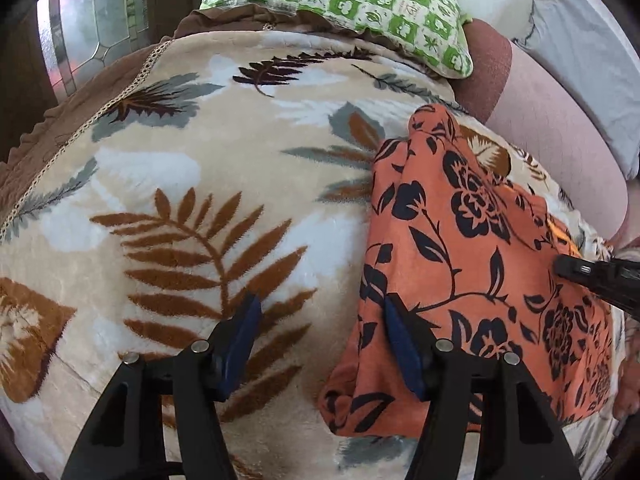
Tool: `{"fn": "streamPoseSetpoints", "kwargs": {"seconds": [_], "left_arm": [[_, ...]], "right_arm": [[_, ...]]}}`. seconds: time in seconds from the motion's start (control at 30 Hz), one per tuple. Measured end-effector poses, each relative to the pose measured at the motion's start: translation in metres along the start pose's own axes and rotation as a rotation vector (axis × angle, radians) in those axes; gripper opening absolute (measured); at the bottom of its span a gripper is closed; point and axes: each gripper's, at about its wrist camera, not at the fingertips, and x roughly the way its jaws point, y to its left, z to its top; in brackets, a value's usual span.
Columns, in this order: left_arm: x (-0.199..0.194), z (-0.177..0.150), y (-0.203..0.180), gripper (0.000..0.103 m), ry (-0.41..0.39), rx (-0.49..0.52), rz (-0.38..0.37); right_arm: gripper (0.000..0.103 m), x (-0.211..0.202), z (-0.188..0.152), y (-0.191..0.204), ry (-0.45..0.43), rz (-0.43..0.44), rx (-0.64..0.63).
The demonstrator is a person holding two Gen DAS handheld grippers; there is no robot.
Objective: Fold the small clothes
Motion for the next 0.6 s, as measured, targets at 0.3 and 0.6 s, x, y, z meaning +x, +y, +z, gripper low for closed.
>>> {"fn": "streamPoseSetpoints", "kwargs": {"seconds": [0.3,0.6], "left_arm": [[-0.001,-0.001,0.003,0.065,-0.019,0.029,0.010],[-0.031,-0.003,-0.009,0.062,-0.130,0.036,0.040]], "right_arm": [[0.003,0.063,0.047,-0.035,-0.145,-0.018,0.225],[0.006,-0.020,0.014,-0.052,-0.186,0.124,0.216]]}}
